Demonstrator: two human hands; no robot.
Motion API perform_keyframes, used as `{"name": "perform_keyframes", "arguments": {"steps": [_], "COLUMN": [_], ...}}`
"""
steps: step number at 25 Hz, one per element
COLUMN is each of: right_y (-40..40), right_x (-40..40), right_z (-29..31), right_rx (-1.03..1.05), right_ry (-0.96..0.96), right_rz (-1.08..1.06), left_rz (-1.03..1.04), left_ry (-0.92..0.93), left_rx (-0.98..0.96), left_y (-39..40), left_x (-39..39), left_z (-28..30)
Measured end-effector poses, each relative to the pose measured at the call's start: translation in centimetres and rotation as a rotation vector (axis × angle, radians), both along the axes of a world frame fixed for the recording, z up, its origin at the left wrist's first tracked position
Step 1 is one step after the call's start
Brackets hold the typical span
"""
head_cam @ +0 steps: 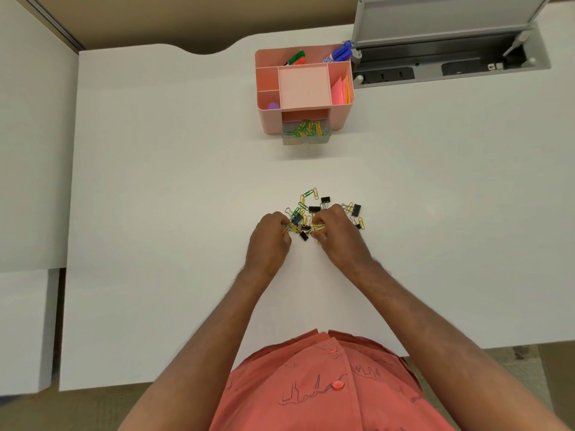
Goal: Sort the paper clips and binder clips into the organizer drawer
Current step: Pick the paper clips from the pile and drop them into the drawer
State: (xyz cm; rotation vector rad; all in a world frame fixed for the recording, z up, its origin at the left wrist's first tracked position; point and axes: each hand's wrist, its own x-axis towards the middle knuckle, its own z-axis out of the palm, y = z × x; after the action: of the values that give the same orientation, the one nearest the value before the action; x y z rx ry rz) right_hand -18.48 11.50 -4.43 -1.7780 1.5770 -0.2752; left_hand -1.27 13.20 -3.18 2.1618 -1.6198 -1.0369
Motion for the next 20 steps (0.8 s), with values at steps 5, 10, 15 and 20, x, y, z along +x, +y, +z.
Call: {"name": "perform_keyframes", "arguments": {"steps": [5,10,15,20], "right_y": [-0.1,-0.6,-1.1,-1.6], "right_x": [-0.3,-1.1,-1.8,-2.4], "right_z": [0.2,0.5,1.4,2.2], "right_rx": [-0.067,-0.049,0.137,0.361], "right_ry": [0.102,0.066,-0.097,-0.330], "right_rz": [0.069,0.028,-0.136,-0.305], "left_rz": [0.088,0.155,0.181,0.212], "left_ry": [0.088,0.135,0.167,0.240], "left_rx": [0.010,0.027,0.058,0.092], "left_y": [-0.1,-0.4,-0.6,-0.9], "left_x": [0.4,0.7,1.0,1.3], "left_z": [-0.2,-0.1,0.1,0.4]}}
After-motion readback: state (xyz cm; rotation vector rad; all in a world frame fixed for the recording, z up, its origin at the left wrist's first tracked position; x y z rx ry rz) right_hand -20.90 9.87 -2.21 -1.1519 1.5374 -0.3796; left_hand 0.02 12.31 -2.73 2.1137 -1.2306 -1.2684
